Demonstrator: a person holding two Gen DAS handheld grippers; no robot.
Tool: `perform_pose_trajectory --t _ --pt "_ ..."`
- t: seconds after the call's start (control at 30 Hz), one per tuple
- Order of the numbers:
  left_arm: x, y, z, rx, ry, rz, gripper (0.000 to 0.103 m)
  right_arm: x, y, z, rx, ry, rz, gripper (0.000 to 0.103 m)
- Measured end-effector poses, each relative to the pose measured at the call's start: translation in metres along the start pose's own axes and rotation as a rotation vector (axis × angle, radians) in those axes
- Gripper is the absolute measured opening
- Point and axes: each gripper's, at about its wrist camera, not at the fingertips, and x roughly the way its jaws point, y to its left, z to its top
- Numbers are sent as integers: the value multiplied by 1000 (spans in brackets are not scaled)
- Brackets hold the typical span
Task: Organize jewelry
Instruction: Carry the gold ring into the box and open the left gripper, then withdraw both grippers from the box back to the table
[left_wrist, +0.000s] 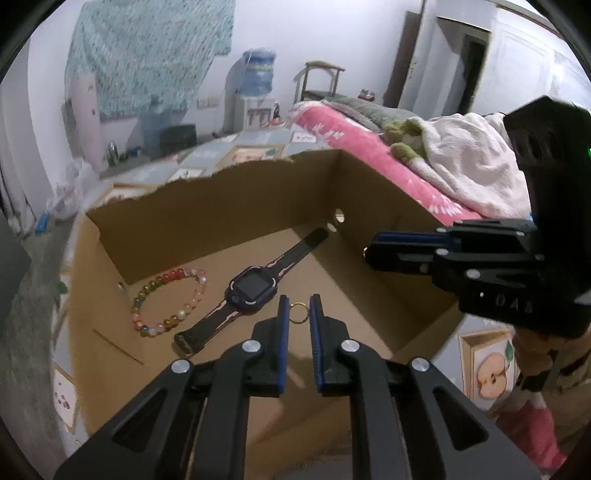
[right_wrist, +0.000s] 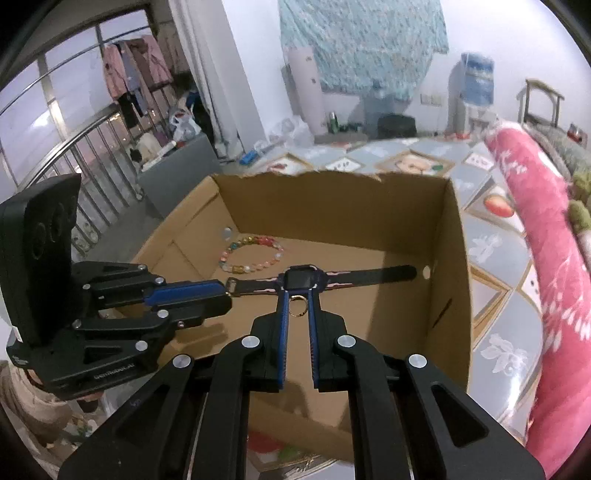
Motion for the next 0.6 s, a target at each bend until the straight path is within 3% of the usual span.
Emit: perform_pose_trajectory --t 0.1,0.23,0.6 --pt "6 4 5 -33 15 -28 11 -2 -5 2 9 -16 -11 18" --pt "6 12 7 -77 20 -46 26 -17 -18 3 42 -60 -9 21" --pt "-20 30 14 -140 -68 -75 26 -65 -37 5 105 -191 -14 29"
